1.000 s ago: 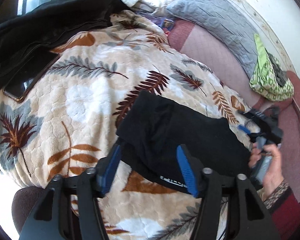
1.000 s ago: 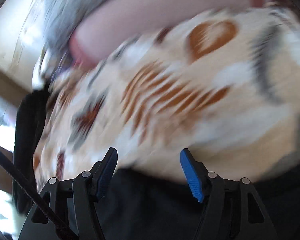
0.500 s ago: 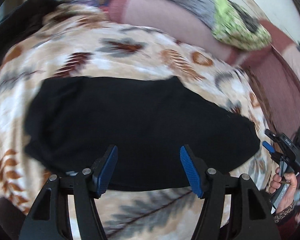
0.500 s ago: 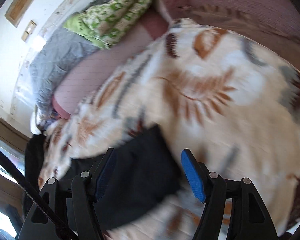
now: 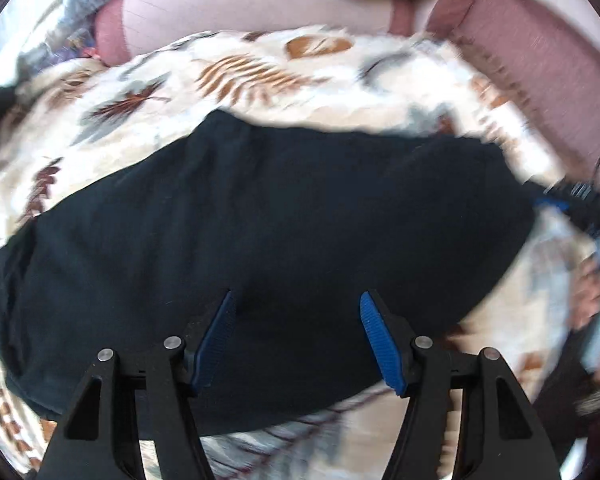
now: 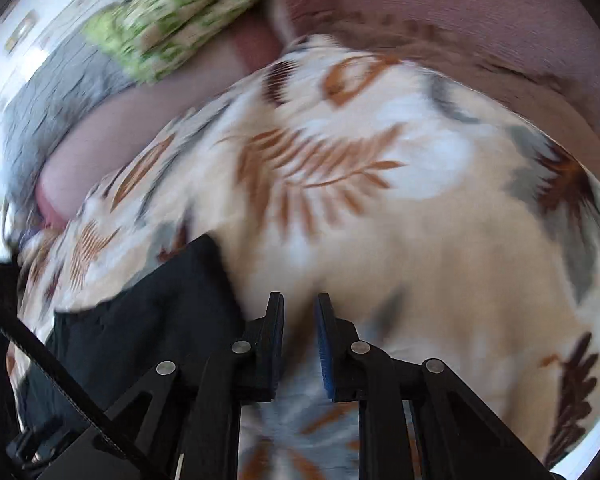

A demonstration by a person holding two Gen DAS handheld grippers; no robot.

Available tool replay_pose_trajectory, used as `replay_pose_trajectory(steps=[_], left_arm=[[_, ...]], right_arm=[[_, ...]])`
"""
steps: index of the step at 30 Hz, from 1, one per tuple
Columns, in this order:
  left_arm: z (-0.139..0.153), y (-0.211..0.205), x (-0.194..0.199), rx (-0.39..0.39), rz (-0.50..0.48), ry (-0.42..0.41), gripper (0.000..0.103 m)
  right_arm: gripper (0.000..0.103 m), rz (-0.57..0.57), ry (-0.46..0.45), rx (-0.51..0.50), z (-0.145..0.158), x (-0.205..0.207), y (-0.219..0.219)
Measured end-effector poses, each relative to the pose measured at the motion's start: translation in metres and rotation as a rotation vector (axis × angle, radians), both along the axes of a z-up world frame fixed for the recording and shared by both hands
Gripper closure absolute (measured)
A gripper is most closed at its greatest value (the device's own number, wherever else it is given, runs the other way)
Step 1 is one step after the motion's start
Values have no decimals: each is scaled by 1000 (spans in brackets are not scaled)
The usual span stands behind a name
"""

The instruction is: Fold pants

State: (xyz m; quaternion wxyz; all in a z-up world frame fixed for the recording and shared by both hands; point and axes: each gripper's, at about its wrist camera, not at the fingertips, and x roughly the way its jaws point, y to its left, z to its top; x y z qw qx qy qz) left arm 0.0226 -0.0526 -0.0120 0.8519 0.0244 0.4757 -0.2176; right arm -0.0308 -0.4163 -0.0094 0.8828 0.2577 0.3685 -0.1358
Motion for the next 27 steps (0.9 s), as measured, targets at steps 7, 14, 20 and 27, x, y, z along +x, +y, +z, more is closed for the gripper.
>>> replay_pose_trajectory(steps=[7,14,20,27], left_arm=[[43,-67,35,-61,-158,5,38],[44,-181,81,40,-364,24,36],[22,-233,116,39,-396,109,36],[0,-266,133,18,-451,185,36]], right_arm=[[61,76,-150,228,0,-45,-1],[57,198,-135,214,-11,-41,42],[51,209,-144,171,-15,-29,50],[42,216,-169,148,-18,-17,52]])
